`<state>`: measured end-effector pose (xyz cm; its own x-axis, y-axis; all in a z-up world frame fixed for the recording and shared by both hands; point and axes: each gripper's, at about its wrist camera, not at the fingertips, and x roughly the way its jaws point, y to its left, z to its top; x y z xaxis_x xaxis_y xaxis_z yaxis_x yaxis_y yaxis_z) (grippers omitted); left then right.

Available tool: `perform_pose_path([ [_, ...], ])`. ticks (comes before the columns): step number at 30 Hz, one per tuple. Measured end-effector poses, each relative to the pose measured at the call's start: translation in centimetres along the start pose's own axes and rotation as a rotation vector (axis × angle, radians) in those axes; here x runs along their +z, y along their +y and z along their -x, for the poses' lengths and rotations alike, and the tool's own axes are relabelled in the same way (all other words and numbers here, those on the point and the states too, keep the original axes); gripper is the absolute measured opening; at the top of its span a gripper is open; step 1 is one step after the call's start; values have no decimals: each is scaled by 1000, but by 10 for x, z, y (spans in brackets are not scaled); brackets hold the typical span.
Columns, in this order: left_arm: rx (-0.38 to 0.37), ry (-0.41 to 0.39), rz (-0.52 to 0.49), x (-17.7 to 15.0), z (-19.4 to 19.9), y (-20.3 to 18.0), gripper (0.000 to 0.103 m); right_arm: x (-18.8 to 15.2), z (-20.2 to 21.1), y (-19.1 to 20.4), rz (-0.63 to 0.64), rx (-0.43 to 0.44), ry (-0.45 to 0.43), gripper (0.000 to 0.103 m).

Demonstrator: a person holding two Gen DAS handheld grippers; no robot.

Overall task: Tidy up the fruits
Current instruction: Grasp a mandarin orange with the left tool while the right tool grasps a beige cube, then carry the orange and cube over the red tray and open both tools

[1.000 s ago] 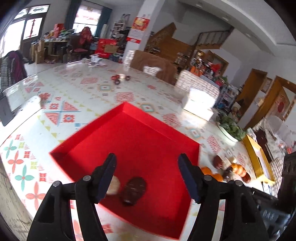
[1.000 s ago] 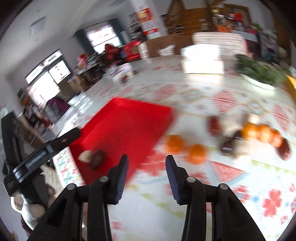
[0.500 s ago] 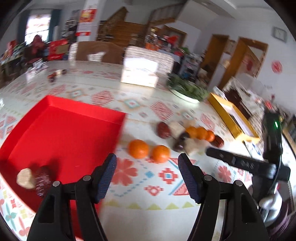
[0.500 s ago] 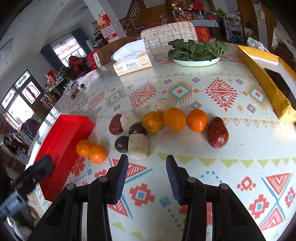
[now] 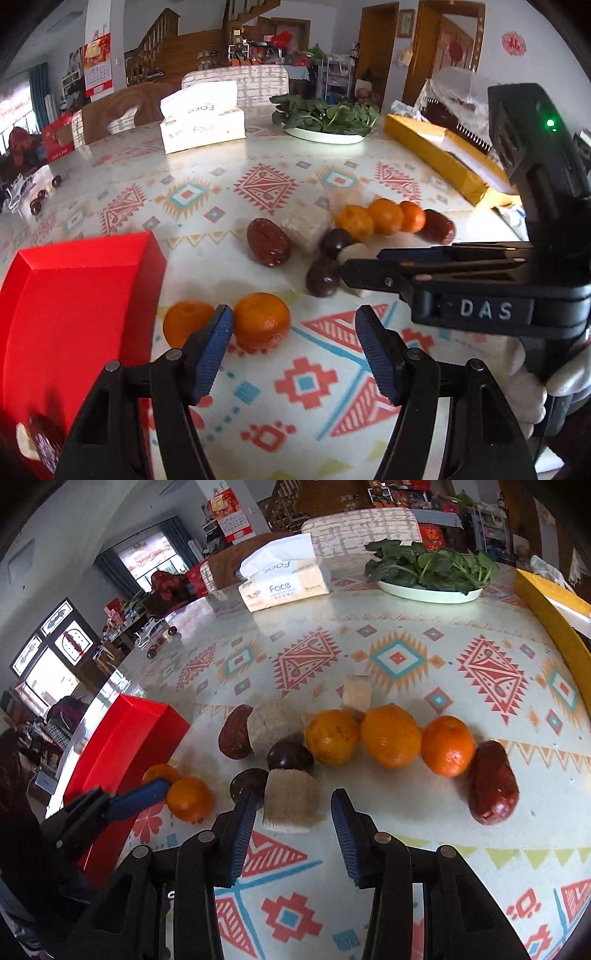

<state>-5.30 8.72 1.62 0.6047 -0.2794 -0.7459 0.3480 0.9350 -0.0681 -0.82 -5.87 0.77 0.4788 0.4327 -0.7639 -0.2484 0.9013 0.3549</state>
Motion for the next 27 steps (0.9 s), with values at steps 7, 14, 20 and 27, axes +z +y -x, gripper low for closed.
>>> perform_pose_path([
  [7,-5,12,-37,8,-9,1,67,0,-1,-1,4,21,0,37],
  [14,74,25,-110,10,-14,-10,49,-3,2,-5,-13,39,12,32],
  [20,53,4,-24,7,3,9,26,-8,11,-8,-41,46,-6,32],
  [27,-2,-29,-5,-8,30,5,14,-19,35,-4,-31,31,-39,32],
])
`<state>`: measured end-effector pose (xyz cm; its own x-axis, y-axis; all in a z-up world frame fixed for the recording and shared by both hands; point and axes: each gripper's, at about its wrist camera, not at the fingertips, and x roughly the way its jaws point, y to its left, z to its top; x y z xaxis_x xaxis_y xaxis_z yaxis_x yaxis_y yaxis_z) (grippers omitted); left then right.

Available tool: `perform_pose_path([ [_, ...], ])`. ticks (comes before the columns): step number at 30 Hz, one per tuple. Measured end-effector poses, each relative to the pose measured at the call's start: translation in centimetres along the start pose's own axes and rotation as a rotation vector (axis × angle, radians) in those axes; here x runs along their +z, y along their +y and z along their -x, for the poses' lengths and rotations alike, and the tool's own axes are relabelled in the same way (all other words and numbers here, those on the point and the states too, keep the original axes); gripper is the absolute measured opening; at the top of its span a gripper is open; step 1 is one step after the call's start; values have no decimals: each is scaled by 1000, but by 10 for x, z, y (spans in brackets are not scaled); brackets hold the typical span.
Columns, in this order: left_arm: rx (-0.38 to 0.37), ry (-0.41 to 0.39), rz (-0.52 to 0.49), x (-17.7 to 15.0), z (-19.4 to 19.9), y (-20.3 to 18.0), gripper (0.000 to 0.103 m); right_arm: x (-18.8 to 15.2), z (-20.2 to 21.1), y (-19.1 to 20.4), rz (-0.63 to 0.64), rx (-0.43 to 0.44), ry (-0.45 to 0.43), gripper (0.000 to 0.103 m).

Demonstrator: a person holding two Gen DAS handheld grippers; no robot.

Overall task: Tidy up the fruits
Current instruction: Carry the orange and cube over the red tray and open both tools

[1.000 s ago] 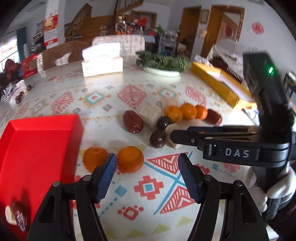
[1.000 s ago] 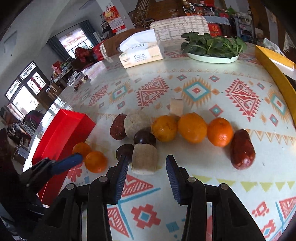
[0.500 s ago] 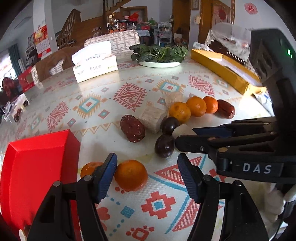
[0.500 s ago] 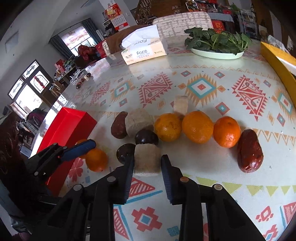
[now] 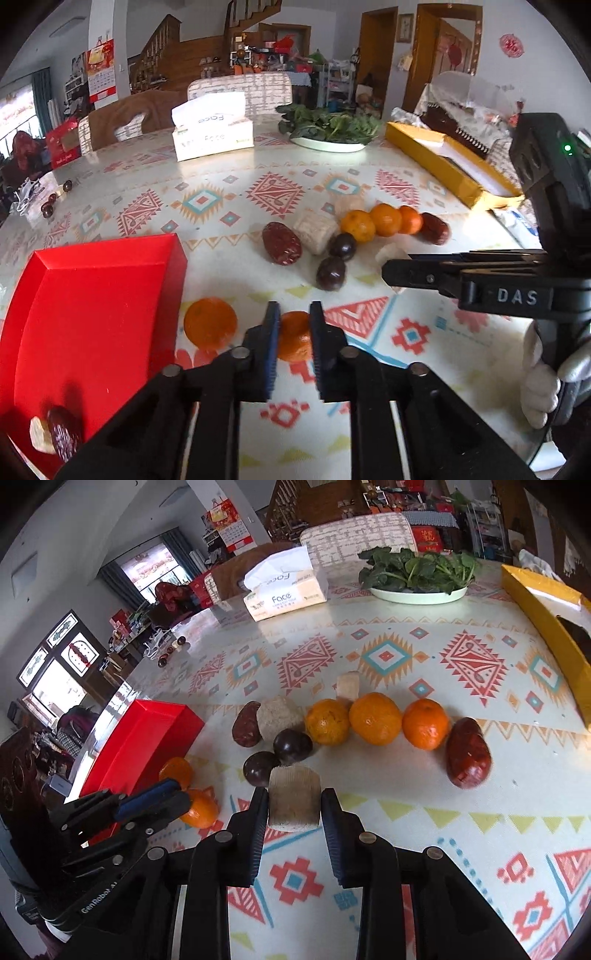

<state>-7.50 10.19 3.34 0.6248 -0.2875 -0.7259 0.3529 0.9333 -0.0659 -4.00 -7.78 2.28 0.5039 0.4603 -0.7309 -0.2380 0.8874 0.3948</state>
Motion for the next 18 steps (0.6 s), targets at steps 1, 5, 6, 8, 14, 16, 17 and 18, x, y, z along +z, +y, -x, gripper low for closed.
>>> perform_pose_path([
  [1,-17,2,-3,-3,3,-1,14,-3,3,1,1,-1,-2,32],
  [5,14,-5,1,-7,1,-3,26,-11,5,0,-10,-13,-1,32],
  [6,17,-2,12,-8,0,-1,42,-13,6,-1,-17,-12,0,32],
  [8,14,-5,16,-8,-1,-1,54,-15,9,-2,-24,-9,-2,32],
  [14,93,13,-32,-9,-16,-11,58,-17,15,-1,-29,-6,-13,32],
  [16,129,15,-54,-9,-18,-14,54,-18,16,1,-25,-6,-13,32],
  [17,163,15,-70,-10,-19,-16,43,-18,16,2,-23,-6,-13,32],
  [18,202,17,-86,-10,-20,-17,33,-19,16,2,-21,-7,-13,32],
])
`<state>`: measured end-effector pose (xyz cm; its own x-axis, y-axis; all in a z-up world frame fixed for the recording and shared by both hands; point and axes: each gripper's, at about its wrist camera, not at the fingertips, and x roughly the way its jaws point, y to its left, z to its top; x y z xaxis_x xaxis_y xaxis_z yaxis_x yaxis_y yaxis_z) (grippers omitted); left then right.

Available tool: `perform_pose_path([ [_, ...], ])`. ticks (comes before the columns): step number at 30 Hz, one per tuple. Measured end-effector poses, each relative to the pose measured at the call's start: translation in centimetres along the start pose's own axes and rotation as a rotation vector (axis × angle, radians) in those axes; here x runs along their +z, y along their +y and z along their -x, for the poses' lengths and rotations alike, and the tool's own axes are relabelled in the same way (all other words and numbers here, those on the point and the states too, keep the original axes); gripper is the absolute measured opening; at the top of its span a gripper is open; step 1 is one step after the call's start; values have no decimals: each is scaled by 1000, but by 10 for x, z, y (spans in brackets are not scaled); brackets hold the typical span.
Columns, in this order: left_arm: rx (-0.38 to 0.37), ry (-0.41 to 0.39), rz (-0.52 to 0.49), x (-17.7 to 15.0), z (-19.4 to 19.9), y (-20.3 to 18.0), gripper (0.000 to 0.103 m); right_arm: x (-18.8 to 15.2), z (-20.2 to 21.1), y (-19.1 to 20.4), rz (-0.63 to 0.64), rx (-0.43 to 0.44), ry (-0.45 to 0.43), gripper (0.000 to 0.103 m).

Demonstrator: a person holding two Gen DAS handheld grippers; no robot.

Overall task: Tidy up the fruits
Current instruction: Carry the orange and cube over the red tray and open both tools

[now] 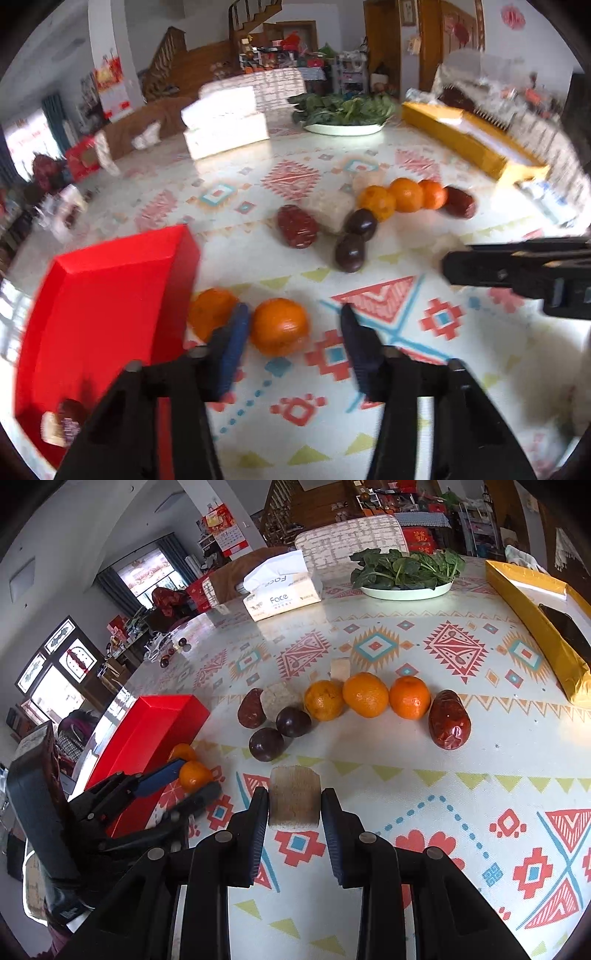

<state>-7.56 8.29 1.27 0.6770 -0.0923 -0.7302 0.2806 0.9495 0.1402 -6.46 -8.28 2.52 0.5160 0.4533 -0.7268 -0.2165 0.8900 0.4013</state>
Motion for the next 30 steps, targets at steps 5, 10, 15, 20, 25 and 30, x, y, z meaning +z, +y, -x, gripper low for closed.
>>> perform_pose_path([
  [5,-50,-7,59,-3,6,17,31,0,-1,4,5,-1,1,32],
  [10,-135,-51,175,-5,26,43,31,5,0,18,23,16,-3,32],
  [15,-151,-120,350,-11,56,96,31,17,-8,49,68,71,12,32],
  [20,-72,-116,508,-29,62,158,31,28,-35,97,131,147,62,32],
  [25,-18,-61,619,-48,50,211,32,33,-73,154,212,184,114,32],
  [30,19,-24,687,-65,39,239,32,33,-109,192,259,192,167,32],
])
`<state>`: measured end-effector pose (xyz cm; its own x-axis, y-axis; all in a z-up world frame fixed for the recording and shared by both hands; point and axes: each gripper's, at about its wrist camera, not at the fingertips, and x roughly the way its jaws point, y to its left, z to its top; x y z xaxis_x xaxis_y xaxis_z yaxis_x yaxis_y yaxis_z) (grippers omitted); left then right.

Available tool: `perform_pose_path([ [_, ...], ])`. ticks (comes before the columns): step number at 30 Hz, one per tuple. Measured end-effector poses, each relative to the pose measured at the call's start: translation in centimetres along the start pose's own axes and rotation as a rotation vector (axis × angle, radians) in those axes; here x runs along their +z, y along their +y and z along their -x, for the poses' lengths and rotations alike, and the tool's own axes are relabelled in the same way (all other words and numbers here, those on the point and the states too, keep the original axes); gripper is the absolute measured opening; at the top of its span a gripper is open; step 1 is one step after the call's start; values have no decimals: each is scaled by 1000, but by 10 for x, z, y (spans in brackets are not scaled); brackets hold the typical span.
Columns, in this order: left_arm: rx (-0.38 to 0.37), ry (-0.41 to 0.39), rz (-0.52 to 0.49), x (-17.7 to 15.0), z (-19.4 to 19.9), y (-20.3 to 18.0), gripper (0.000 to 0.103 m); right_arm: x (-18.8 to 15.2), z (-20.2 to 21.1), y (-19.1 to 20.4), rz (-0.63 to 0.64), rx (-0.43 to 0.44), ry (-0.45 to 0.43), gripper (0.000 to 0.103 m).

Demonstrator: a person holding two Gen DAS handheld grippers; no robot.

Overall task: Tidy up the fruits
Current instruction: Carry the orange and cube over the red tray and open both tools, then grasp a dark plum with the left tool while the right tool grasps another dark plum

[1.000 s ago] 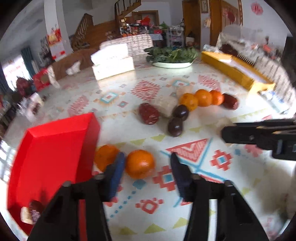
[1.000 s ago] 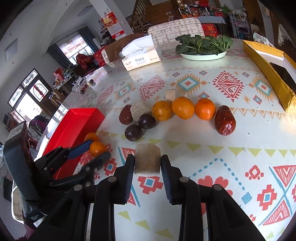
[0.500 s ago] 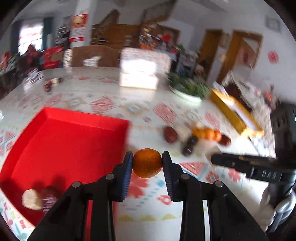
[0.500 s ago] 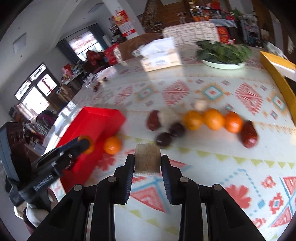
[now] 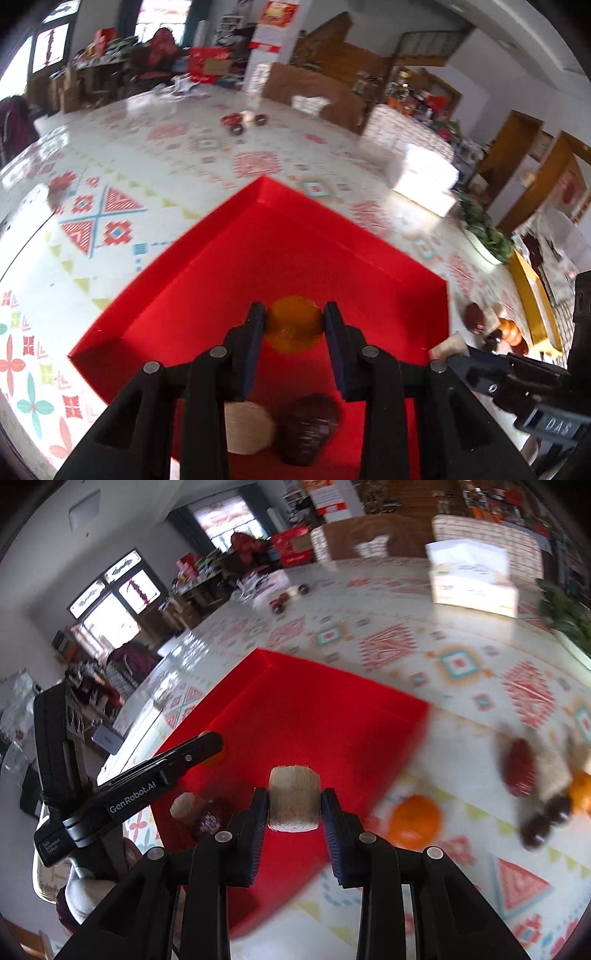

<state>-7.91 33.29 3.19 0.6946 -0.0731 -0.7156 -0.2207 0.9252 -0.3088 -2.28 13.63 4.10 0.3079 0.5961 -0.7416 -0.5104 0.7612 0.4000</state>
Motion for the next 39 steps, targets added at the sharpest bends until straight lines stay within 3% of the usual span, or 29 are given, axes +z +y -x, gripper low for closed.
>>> perform_pose_path([
  [5,6,-1,35,-1,-1,17,33,6,-32,16,25,0,43,33],
  [10,-12,-32,67,1,12,20,56,7,-42,19,11,3,45,33],
  [14,-25,-54,73,1,21,17,62,9,-35,17,-1,2,26,36],
  [21,-39,-86,74,-2,37,6,65,5,6,1,-23,-23,-53,36],
  [24,-48,-95,62,-4,44,-3,68,-2,35,-15,-29,-81,-119,43],
  [26,-55,-101,52,-6,47,-10,69,-11,57,-36,-68,-125,-172,59],
  [27,-60,-102,46,-7,48,-14,70,-16,66,-48,-101,-137,-194,61],
  [33,-88,-85,-6,-15,48,-43,71,-58,114,-133,-310,-174,-223,61],
  [39,-110,-63,-70,-26,45,-77,71,-92,162,-191,-410,-262,-272,61],
])
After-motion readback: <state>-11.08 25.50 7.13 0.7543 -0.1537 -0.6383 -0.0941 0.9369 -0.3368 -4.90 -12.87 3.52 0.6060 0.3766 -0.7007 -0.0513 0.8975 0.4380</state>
